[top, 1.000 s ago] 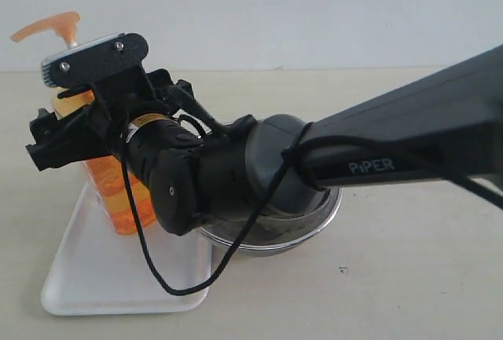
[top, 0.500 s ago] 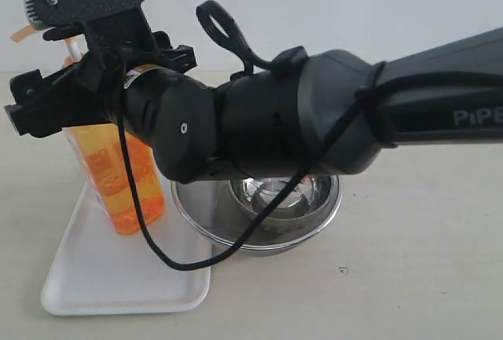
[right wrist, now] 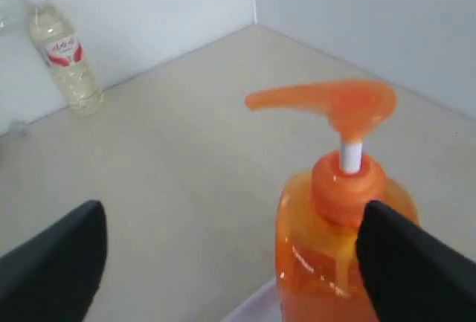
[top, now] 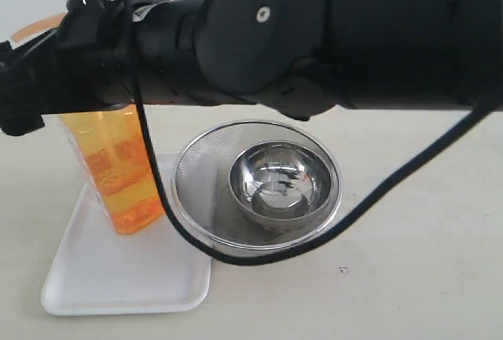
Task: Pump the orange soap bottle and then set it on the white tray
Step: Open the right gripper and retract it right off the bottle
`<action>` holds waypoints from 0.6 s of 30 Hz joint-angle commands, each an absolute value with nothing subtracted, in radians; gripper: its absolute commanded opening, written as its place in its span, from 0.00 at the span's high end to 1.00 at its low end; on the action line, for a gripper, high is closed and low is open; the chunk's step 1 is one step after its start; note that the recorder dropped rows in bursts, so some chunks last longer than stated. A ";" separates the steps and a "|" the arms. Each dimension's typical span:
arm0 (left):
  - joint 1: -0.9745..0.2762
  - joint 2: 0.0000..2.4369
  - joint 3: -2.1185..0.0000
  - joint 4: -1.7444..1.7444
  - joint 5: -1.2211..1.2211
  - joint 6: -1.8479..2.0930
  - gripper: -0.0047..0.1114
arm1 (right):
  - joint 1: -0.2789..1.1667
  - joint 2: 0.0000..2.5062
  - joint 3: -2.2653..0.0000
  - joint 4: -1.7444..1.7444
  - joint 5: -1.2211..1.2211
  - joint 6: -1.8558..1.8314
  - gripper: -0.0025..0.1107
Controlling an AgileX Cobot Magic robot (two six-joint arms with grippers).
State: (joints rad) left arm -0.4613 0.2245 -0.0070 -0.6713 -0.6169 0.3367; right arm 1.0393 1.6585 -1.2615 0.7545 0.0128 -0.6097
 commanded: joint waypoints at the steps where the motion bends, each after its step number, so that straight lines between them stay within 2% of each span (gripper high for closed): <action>1: -0.458 0.217 0.000 -0.663 -0.605 0.329 0.92 | 0.993 1.597 -1.214 0.750 0.160 -0.604 0.52; 3: -0.458 0.217 0.000 -0.662 -0.603 0.329 0.92 | 0.972 1.576 -1.194 0.750 0.227 -0.604 0.68; 5: -0.458 0.217 0.000 -0.662 -0.597 0.329 0.92 | 0.934 1.553 -1.174 0.737 0.320 -0.576 0.98; 13: -0.458 0.217 0.000 -0.548 -0.498 0.249 0.92 | 0.865 1.386 -0.983 0.298 0.287 -0.164 0.98; 18: -0.458 0.250 -0.006 -0.504 -0.484 0.212 0.92 | 0.810 1.311 -0.859 0.223 0.233 -0.081 0.98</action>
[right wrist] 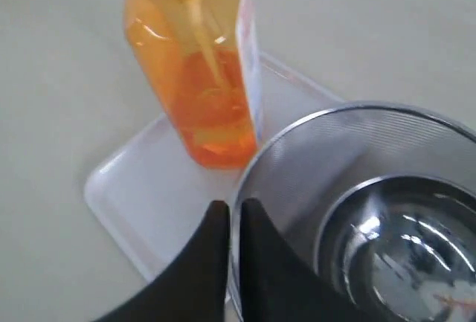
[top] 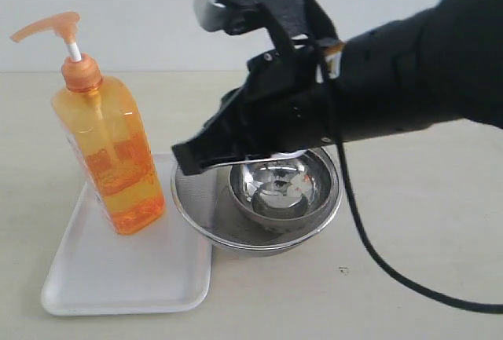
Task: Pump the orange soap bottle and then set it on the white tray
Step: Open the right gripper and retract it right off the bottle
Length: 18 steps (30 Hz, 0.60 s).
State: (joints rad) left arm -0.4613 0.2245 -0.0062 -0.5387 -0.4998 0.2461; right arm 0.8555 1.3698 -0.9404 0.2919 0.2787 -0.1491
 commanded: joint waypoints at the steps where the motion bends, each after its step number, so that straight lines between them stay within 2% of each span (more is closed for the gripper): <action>1: -0.458 0.265 -0.006 -0.504 -0.488 0.212 0.92 | 0.796 1.301 -0.838 0.223 0.224 -0.079 0.98; 6: -0.458 0.379 -0.035 -0.494 -0.526 0.212 0.92 | 0.749 1.286 -0.782 0.223 0.203 -0.077 0.98; 12: -0.458 0.572 -0.168 -0.460 -0.417 0.212 0.92 | 0.736 1.286 -0.777 0.205 0.204 -0.077 0.98; 18: -0.463 0.693 -0.173 -0.396 -0.425 0.112 0.92 | 0.715 1.250 -0.777 0.169 0.183 -0.077 0.98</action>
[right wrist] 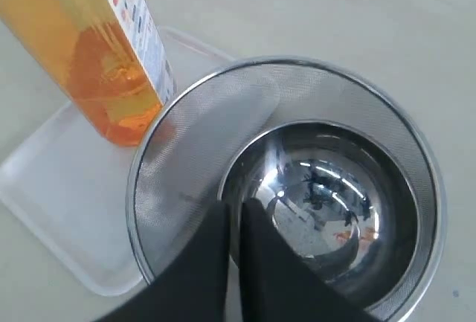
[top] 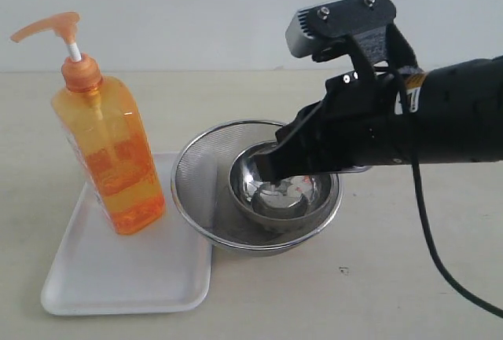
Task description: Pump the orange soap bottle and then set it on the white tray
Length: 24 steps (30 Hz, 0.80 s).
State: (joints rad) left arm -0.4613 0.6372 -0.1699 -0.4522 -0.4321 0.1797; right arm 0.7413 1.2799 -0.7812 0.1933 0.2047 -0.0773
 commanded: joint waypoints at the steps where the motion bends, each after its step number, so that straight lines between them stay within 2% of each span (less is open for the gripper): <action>1: -0.463 0.710 -0.173 -0.374 -0.438 0.083 0.92 | 0.697 1.245 -0.777 0.169 0.181 -0.077 0.98; 9: -0.463 0.828 -0.173 -0.350 -0.440 0.023 0.92 | 0.579 1.249 -0.777 0.171 0.178 -0.077 0.98; 16: -0.463 0.928 -0.173 -0.543 -0.545 0.165 0.92 | 0.583 1.258 -0.777 0.171 0.070 -0.105 0.98; 24: -0.463 1.129 -0.203 -0.624 -0.715 0.247 0.92 | 0.671 1.435 -0.844 0.169 -0.053 -0.198 0.98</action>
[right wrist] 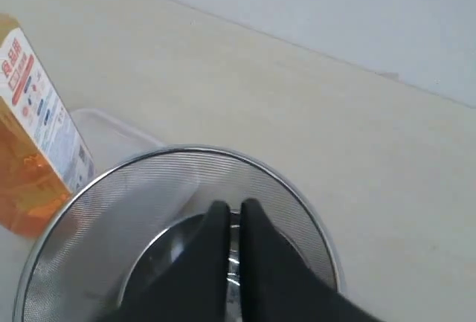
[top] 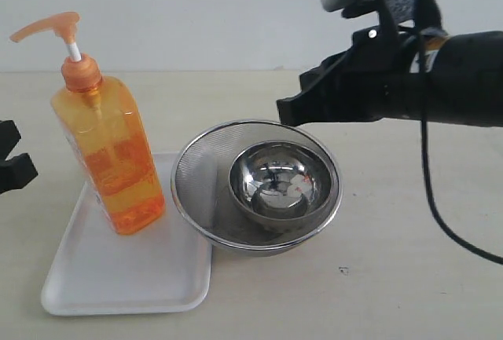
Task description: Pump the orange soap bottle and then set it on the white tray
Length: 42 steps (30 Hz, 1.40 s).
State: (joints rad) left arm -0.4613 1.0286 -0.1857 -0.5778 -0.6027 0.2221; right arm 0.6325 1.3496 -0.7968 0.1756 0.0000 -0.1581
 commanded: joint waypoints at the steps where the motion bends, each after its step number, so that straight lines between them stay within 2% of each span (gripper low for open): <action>1: -0.457 1.165 -0.208 -0.643 -0.751 0.264 0.92 | 0.677 1.457 -0.859 0.169 -0.057 -0.202 0.98; 7: -0.389 1.321 -0.244 -0.683 -0.850 0.297 0.92 | 0.707 1.581 -0.976 0.166 -0.065 -0.256 0.98; 11: -0.343 1.386 -0.269 -0.484 -0.860 0.206 0.92 | 0.709 1.635 -1.027 0.166 -0.059 -0.263 0.98; 22: -0.157 1.442 -0.296 -0.429 -0.883 0.171 0.92 | 0.709 1.648 -1.035 0.166 -0.081 -0.297 0.98; 32: -0.150 1.597 -0.451 -0.403 -0.872 0.168 0.92 | 0.749 1.687 -1.037 0.168 -0.135 -0.293 0.98; 42: -0.150 1.715 -0.517 -0.397 -0.913 0.176 0.92 | 0.759 1.687 -1.037 0.166 -0.149 -0.297 0.98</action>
